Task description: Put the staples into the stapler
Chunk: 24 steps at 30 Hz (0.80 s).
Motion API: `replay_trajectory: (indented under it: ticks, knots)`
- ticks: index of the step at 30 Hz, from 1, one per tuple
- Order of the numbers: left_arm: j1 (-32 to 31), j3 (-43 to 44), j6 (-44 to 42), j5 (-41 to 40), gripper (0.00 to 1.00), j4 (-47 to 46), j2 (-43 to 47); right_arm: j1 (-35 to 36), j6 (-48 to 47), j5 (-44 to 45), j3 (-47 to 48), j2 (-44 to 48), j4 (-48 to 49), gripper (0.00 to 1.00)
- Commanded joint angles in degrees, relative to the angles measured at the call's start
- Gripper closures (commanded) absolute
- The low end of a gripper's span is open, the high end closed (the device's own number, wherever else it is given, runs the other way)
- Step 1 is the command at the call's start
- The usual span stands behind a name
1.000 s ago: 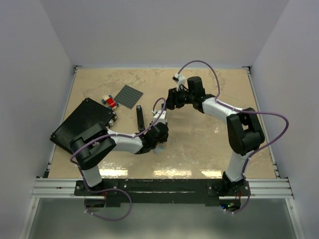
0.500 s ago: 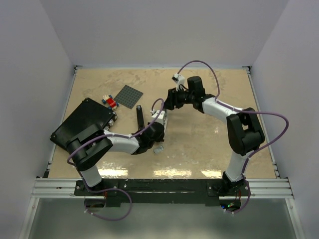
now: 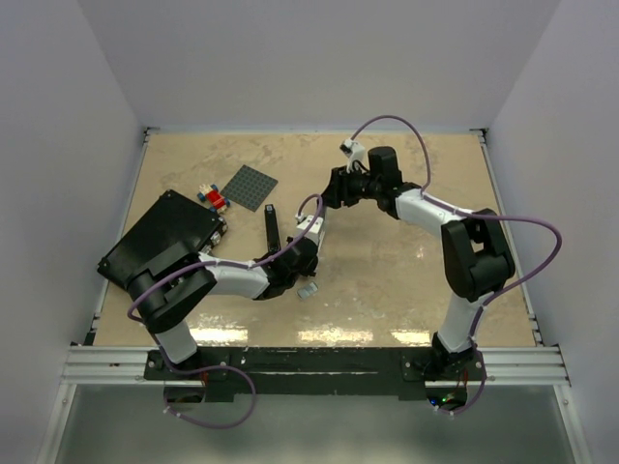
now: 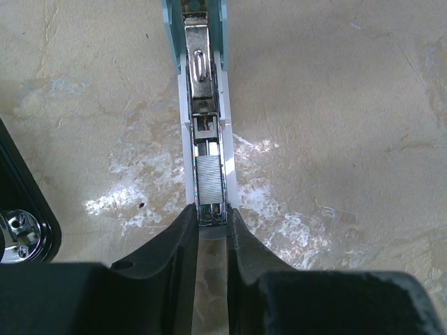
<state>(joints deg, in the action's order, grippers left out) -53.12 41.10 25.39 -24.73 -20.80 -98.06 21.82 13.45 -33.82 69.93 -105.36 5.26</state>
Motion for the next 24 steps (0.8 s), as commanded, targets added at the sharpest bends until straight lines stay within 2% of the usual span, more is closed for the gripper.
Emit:
replay_trajectory:
  ticks: [1, 10, 13, 16, 24]
  knots:
    - [0.56, -0.50, -1.92, -0.41, 0.91, 1.29, 1.47, -0.38, 0.17, -3.51, -0.58, 1.39, 3.00, 0.48]
    - [0.56, -0.06, -2.80, 0.82, 0.94, 0.93, 1.38, -0.47, -0.89, -4.50, -1.11, -0.02, 2.04, 0.54]
    - [0.56, -0.14, -3.06, 1.18, 0.94, 0.76, 1.65, -0.38, -1.15, -5.11, -1.64, -0.02, 2.21, 0.60]
    - [0.56, -0.14, -3.06, 1.26, 0.95, 0.67, 1.82, -0.29, -1.68, -6.16, -2.69, 1.21, 2.39, 0.71]
    - [0.56, 0.12, -3.15, 0.91, 0.96, 0.32, 1.82, 2.08, -4.75, -4.24, -9.10, 8.23, 2.48, 0.73]
